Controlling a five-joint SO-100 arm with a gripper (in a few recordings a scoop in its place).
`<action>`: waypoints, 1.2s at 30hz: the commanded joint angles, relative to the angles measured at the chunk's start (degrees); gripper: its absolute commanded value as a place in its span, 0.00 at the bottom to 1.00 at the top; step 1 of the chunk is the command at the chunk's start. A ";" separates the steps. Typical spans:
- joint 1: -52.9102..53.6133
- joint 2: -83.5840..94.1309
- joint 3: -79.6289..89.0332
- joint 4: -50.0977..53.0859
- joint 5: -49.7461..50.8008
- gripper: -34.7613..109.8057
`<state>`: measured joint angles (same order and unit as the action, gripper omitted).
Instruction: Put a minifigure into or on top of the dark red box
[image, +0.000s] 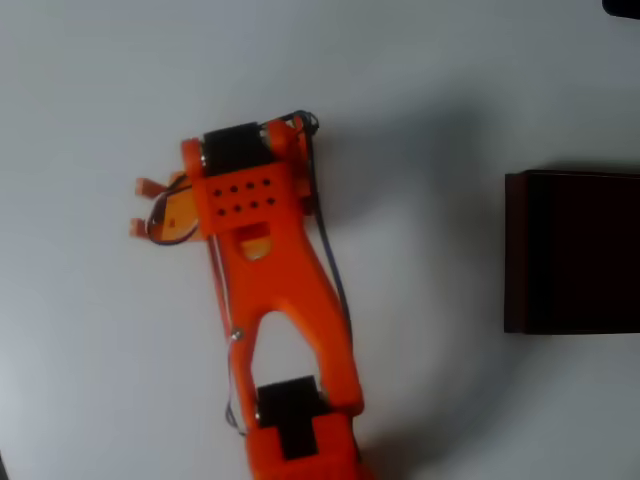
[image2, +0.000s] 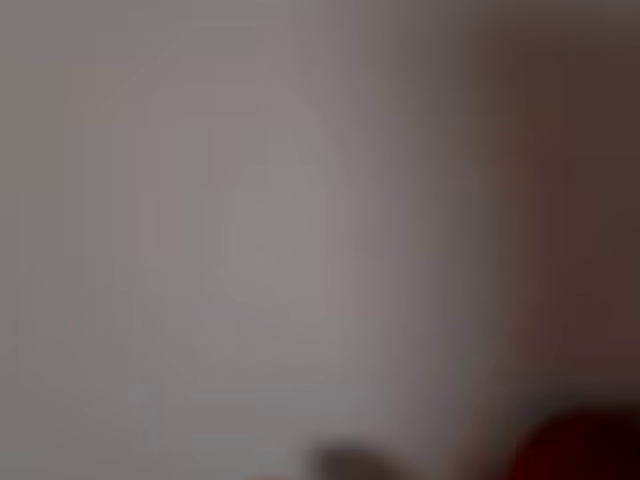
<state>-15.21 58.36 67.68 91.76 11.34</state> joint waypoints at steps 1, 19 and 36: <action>0.18 0.88 -1.58 0.44 0.53 0.42; 1.85 1.23 0.62 0.35 -0.18 0.38; 2.37 1.41 1.85 0.00 -0.44 0.29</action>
<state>-12.22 58.36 68.99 91.23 10.37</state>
